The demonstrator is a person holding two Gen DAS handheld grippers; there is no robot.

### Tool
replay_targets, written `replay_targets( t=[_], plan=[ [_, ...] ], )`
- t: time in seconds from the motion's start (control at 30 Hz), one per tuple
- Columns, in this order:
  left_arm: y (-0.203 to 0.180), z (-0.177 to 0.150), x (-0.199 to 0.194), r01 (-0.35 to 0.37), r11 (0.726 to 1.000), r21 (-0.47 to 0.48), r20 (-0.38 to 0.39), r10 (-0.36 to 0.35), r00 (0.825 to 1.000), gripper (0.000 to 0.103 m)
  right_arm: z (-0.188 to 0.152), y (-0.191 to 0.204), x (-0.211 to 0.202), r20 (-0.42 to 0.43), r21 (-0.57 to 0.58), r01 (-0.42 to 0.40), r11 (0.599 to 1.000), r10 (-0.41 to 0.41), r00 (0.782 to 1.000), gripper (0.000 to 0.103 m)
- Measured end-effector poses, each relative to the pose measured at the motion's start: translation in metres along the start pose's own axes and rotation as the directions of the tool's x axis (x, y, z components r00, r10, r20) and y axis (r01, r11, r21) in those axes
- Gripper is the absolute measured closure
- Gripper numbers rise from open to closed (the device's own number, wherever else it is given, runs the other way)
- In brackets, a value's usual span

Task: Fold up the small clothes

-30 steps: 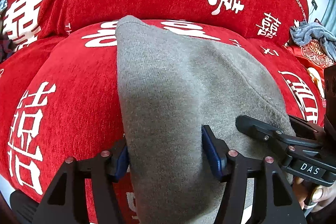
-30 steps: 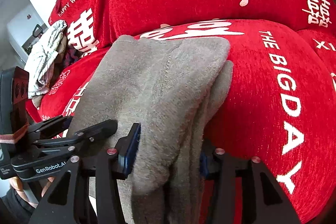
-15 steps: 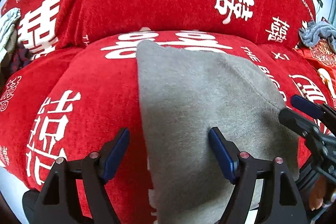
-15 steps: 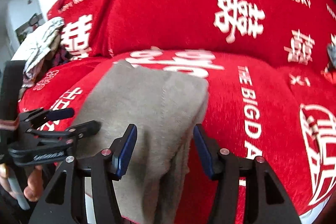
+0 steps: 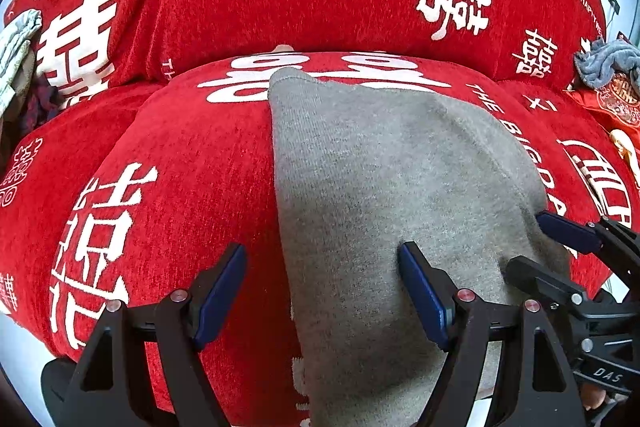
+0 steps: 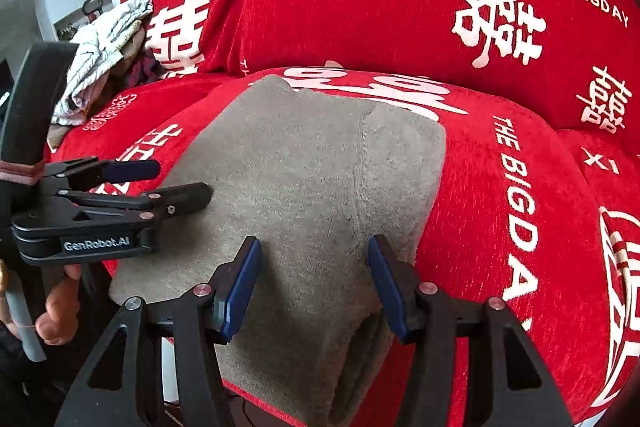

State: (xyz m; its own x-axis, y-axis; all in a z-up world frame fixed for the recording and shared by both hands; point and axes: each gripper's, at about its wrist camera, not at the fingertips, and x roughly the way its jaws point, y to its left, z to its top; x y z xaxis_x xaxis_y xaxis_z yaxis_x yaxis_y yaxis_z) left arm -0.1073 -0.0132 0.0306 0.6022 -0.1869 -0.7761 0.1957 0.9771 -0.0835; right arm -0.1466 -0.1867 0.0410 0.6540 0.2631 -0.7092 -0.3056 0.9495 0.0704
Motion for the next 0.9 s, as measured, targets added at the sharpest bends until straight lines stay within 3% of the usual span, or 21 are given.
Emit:
replay_targets(
  t=[0.17, 0.33, 0.67, 0.9],
  plan=[
    [-0.002, 0.021, 0.006, -0.012, 1.000, 0.001, -0.003, 0.012, 1.000, 0.024, 0.019, -0.003, -0.002, 0.017, 0.021, -0.025, 0.999, 0.025, 1.000, 0.043],
    [-0.007, 0.045, 0.028, -0.022, 1.000, 0.013, -0.042, 0.022, 0.999, 0.024, 0.047, -0.016, 0.033, -0.072, 0.026, -0.022, 0.999, 0.024, 0.997, 0.044],
    [-0.016, 0.080, 0.068, -0.035, 0.999, 0.039, -0.110, 0.039, 0.993, 0.024, 0.079, -0.038, 0.076, -0.146, 0.061, -0.023, 0.998, 0.032, 0.989, 0.044],
    [-0.016, 0.062, 0.051, -0.045, 0.998, 0.047, -0.081, 0.049, 0.996, 0.024, 0.068, -0.020, 0.051, -0.124, 0.052, -0.032, 0.998, 0.038, 0.992, 0.043]
  ],
)
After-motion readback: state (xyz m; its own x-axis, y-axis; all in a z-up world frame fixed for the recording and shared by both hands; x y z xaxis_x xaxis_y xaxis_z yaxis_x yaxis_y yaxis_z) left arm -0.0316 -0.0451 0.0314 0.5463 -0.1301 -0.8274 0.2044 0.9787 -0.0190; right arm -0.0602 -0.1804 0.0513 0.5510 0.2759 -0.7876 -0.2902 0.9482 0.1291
